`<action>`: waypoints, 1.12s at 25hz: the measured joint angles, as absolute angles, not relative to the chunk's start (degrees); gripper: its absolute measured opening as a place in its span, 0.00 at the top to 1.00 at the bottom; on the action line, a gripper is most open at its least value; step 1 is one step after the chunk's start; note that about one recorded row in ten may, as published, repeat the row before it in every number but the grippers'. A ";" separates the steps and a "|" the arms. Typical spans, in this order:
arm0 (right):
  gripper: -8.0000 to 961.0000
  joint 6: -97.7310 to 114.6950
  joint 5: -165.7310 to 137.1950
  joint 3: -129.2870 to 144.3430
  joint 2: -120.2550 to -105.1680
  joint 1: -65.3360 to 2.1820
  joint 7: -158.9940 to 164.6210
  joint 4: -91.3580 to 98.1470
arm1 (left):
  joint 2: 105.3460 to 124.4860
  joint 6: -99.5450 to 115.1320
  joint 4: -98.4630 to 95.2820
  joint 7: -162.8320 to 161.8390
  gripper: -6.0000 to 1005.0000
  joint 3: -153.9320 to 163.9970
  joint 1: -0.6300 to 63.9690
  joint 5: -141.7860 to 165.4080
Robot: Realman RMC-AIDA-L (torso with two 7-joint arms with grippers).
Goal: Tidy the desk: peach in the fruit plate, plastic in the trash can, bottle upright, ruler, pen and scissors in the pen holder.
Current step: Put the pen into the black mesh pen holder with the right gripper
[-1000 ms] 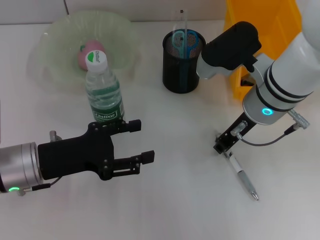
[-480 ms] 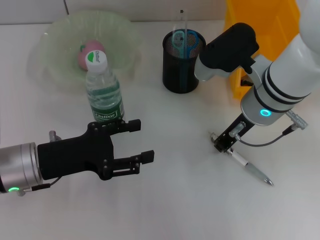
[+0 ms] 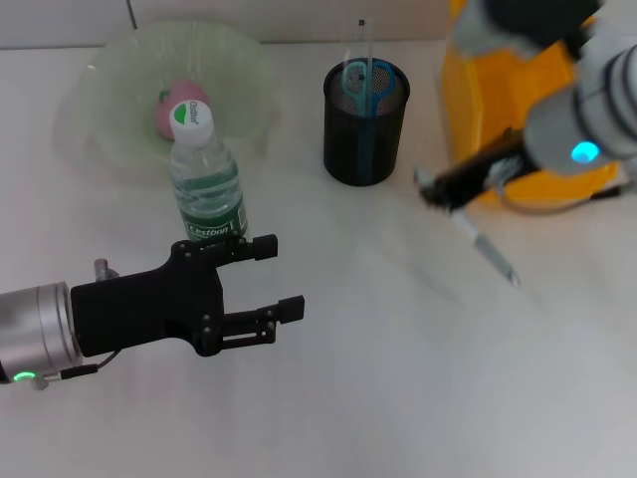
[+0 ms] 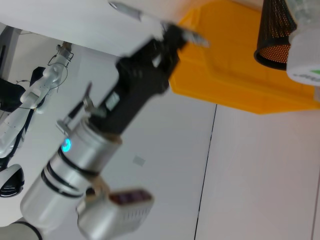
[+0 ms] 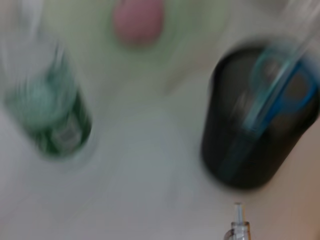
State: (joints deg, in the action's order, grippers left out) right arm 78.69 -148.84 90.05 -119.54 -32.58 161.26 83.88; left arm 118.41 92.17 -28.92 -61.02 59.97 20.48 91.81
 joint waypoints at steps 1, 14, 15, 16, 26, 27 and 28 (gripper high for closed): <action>0.81 75.57 -145.22 84.88 -119.69 -29.85 157.09 87.72 | 118.41 92.18 -28.92 -61.07 0.21 59.91 20.47 91.80; 0.81 51.26 -84.04 65.82 -119.17 -30.11 108.38 60.78 | 118.36 92.15 -28.92 -61.58 0.21 59.76 20.78 91.77; 0.81 51.48 -80.64 65.54 -119.18 -31.54 104.22 56.92 | 118.41 92.03 -28.92 -61.61 0.21 59.76 20.81 91.76; 0.81 51.46 -77.96 65.47 -119.18 -33.05 100.22 52.64 | 118.43 92.00 -28.92 -61.63 0.21 59.77 20.86 91.75; 0.81 49.49 -66.03 65.81 -119.56 -41.09 78.61 31.34 | 118.36 92.30 -29.41 -62.45 0.21 59.77 21.35 91.69; 0.79 49.09 -65.99 66.12 -119.57 -41.37 78.28 31.20 | 118.36 92.30 -29.41 -62.45 0.21 59.77 21.35 91.69; 0.78 48.83 -65.94 66.41 -119.58 -41.61 78.15 31.11 | 118.36 92.30 -29.41 -62.45 0.21 59.77 21.35 91.69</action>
State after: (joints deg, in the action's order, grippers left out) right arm 48.83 -65.94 66.41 -119.58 -41.61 78.15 31.11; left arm 118.36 92.30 -29.41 -62.45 59.77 21.35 91.69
